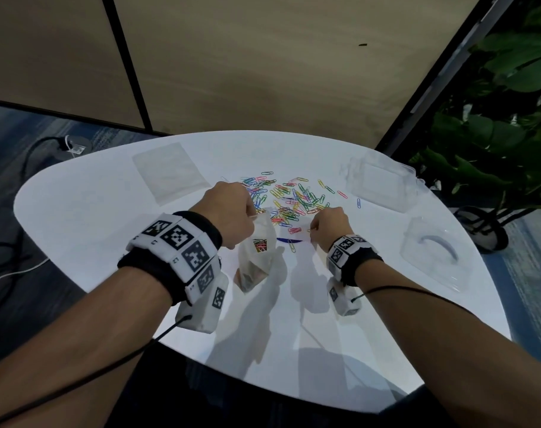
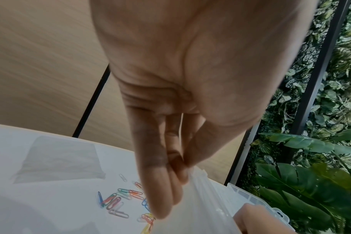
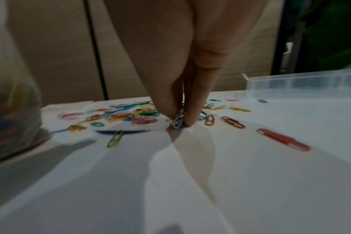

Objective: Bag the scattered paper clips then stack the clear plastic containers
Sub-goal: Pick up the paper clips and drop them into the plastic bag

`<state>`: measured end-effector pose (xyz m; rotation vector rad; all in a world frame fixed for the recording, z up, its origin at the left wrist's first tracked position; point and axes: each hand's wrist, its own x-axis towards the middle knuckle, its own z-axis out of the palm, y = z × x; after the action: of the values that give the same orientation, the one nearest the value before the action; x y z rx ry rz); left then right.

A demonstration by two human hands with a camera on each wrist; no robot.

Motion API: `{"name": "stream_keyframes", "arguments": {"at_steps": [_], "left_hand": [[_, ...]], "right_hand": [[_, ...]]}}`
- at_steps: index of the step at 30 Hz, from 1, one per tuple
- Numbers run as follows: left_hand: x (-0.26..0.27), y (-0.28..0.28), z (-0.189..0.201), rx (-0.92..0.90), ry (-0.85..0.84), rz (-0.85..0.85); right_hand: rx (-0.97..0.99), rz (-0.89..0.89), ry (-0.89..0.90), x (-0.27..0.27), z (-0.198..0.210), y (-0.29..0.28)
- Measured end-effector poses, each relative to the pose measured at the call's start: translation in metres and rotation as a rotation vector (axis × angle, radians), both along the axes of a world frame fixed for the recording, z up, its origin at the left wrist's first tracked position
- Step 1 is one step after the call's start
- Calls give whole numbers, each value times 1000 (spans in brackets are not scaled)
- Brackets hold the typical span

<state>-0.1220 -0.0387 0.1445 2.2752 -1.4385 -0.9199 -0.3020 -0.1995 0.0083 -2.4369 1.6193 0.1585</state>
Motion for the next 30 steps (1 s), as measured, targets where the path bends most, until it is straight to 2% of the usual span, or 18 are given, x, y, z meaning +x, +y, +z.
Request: {"name": "stream_keyframes", "arguments": {"at_steps": [3, 5, 7, 9, 10, 12, 14, 17, 22, 26, 28, 30], "left_hand": [[-3, -1, 3, 1, 1, -13], [-5, -2, 3, -2, -3, -20], [-8, -5, 3, -8, -4, -19], [-11, -8, 1, -11, -1, -4], [-13, -9, 0, -15, 9, 7], [-15, -11, -4, -31, 38, 46], [-19, -14, -4, -48, 56, 67], [-24, -16, -6, -68, 81, 70], [-29, -17, -5, -81, 67, 82], [-24, -16, -6, -103, 83, 98], [-21, -14, -4, -110, 81, 104], [-18, -10, 0, -106, 83, 98]], "right_hand": [[37, -94, -64, -17, 9, -11], [86, -212, -189, -28, 18, -21], [219, -397, -457, -35, 33, -27], [493, -555, -894, -34, 55, -21], [652, -576, -1086, -31, 68, -14], [898, -532, -1226, -21, 91, 8], [1020, -445, -1212, -12, 106, 29], [1030, -384, -1113, 3, 101, 52], [906, -268, -954, 26, 88, 77], [675, -8, -676, 32, 87, 69], [688, -3, -771, 25, 91, 55], [508, -136, -870, 10, 85, 32]]}}
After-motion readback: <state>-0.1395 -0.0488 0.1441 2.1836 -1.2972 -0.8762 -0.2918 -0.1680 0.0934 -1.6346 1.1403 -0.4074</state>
